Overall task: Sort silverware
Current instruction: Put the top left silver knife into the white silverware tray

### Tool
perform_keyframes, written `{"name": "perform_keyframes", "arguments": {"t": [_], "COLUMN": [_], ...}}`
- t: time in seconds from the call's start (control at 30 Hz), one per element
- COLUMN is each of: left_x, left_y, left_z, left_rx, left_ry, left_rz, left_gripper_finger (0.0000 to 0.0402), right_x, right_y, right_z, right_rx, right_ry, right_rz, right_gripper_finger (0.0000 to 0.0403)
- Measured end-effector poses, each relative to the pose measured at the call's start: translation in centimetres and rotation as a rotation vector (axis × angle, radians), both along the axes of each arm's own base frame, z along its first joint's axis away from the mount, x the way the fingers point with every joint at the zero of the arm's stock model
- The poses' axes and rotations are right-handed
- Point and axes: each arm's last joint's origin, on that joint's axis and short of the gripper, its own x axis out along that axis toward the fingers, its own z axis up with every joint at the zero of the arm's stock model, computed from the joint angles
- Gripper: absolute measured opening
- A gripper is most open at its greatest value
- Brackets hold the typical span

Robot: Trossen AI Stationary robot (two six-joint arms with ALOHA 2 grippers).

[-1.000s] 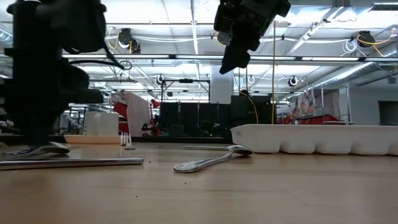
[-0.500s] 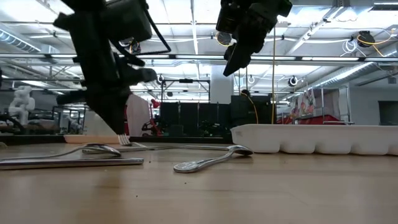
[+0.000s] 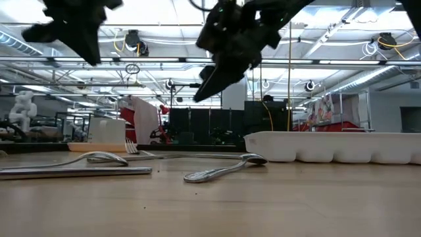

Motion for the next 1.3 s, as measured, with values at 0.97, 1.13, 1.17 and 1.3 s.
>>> {"name": "perform_keyframes", "arguments": {"t": [0.97,1.13,1.17,1.3], "left_x": [-6.8,-7.1,-7.1,-7.1], "left_y": [0.9,1.0,1.0,0.9], "left_z": [1.2,1.3,1.3,1.3], "left_rx": [0.017,0.020,0.021,0.029], "left_ry": [0.277,0.272,0.273,0.275], "left_rz": [-0.070,-0.089,-0.092,-0.101], "left_gripper_finger": [0.0048,0.0048,0.0048,0.0048], "right_x": [11.9,12.2,12.2,12.4], "right_y": [2.5,2.5,2.5,2.4], "right_z": [-5.7,-6.7,-7.0,-8.5], "right_rx": [-0.256,-0.281,-0.289,-0.287], "right_ry": [0.133,0.133,0.139,0.156], "right_rz": [0.294,0.304,0.310,0.319], "right_gripper_finger": [0.0203,0.0203,0.0203,0.0203]}}
